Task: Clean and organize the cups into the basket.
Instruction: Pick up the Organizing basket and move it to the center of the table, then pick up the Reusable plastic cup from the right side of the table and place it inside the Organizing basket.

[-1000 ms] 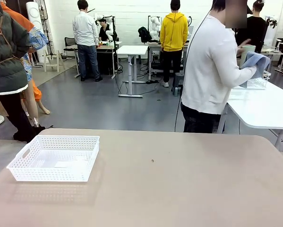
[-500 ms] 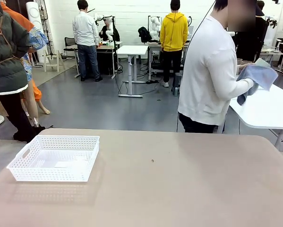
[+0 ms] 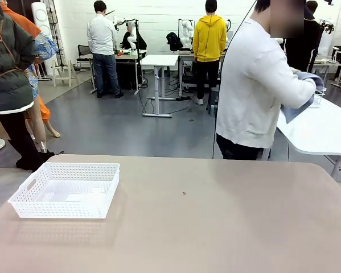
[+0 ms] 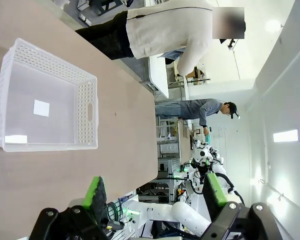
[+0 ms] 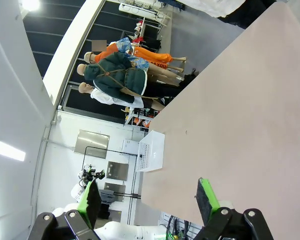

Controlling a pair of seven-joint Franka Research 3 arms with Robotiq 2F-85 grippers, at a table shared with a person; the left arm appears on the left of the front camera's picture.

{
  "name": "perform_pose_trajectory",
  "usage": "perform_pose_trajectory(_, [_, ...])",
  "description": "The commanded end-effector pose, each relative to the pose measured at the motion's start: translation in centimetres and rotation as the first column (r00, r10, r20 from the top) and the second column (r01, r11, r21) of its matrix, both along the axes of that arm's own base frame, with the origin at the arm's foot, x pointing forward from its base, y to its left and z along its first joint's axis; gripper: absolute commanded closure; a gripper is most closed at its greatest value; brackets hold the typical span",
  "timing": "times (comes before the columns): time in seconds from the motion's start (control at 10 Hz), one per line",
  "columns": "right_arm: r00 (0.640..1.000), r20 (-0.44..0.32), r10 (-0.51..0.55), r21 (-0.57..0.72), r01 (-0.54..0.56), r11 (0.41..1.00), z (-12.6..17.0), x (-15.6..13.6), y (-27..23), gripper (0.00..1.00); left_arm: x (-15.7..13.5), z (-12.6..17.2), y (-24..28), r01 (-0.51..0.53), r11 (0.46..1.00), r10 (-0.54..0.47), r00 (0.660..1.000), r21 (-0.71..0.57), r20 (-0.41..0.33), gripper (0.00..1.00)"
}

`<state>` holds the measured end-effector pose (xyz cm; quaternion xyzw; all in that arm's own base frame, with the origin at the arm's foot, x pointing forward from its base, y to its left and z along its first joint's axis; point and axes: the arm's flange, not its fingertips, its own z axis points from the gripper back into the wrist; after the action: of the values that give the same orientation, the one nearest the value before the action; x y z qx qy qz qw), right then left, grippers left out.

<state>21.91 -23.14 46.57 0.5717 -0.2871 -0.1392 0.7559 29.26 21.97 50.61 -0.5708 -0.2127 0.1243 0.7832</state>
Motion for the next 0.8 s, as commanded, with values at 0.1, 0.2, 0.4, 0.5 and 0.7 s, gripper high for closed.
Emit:
perform_pose_trajectory(0.1, [1.0, 0.021, -0.004, 0.012, 0.003, 1.0, 0.1, 0.19, -0.1, 0.0, 0.01, 0.12, 0.05, 0.001, 1.0, -0.001, 1.0, -0.003, 0.001, 0.0])
perform_pose_trajectory(0.2, [1.0, 0.021, -0.004, 0.012, 0.003, 1.0, 0.1, 0.19, -0.1, 0.0, 0.01, 0.12, 0.05, 0.001, 1.0, -0.001, 1.0, -0.003, 0.001, 0.0])
perform_pose_trajectory(0.4, [1.0, 0.021, -0.004, 0.012, 0.003, 1.0, 0.1, 0.19, -0.1, 0.0, 0.01, 0.12, 0.05, 0.001, 1.0, -0.001, 1.0, -0.003, 0.001, 0.0])
perform_pose_trajectory(0.5, [1.0, 0.021, -0.004, 0.012, 0.003, 1.0, 0.1, 0.19, -0.1, 0.0, 0.01, 0.12, 0.05, 0.001, 1.0, -0.001, 1.0, -0.003, 0.001, 0.0])
perform_pose_trajectory(0.7, [1.0, 0.021, -0.004, 0.012, 0.003, 1.0, 0.1, 0.19, -0.1, 0.0, 0.01, 0.12, 0.05, 0.001, 1.0, -0.001, 1.0, -0.003, 0.001, 0.0])
